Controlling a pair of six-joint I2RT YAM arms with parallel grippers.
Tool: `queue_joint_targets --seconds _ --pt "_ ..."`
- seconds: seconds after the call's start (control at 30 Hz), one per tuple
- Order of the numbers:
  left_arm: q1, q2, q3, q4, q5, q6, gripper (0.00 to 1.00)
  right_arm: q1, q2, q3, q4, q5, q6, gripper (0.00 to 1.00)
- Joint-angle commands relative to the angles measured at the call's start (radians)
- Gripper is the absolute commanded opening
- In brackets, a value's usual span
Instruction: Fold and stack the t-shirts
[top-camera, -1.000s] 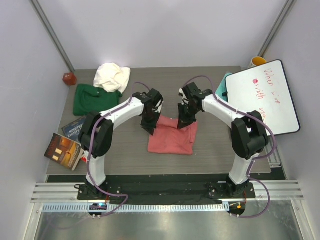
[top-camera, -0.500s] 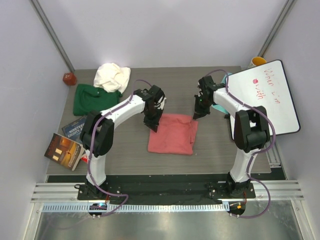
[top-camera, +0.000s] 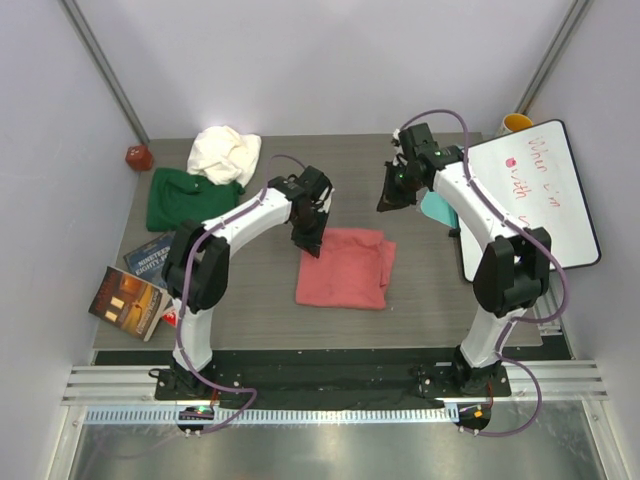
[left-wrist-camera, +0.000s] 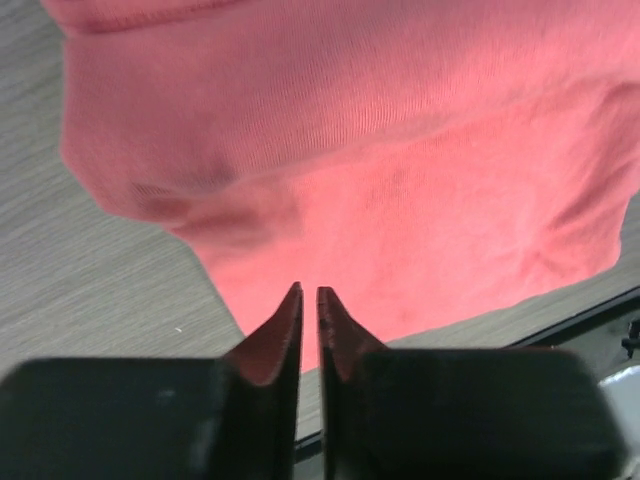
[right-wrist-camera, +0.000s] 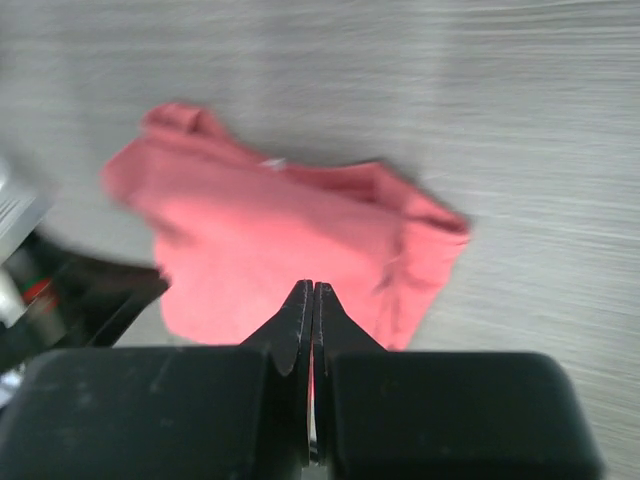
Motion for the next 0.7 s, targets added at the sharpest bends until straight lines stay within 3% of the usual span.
queue_joint_targets --seconds 0.0,0.33,0.5,0.67 --pt "0.006 0.032 0.06 0.068 -0.043 -0.041 0.05 0.121 -0.072 -0.063 -0.011 -0.071 0.033 0.01" --pt "0.018 0.208 0.28 0.027 -0.054 -0.009 0.0 0.172 -0.04 -0.146 0.024 -0.053 0.037 0.01" --pt "0.031 0.259 0.317 0.025 -0.038 -0.007 0.0 0.162 0.038 -0.161 0.074 0.048 0.006 0.01" --pt "0.043 0.276 0.311 0.005 -0.02 0.005 0.0 0.084 0.181 -0.132 0.107 0.013 0.006 0.01"
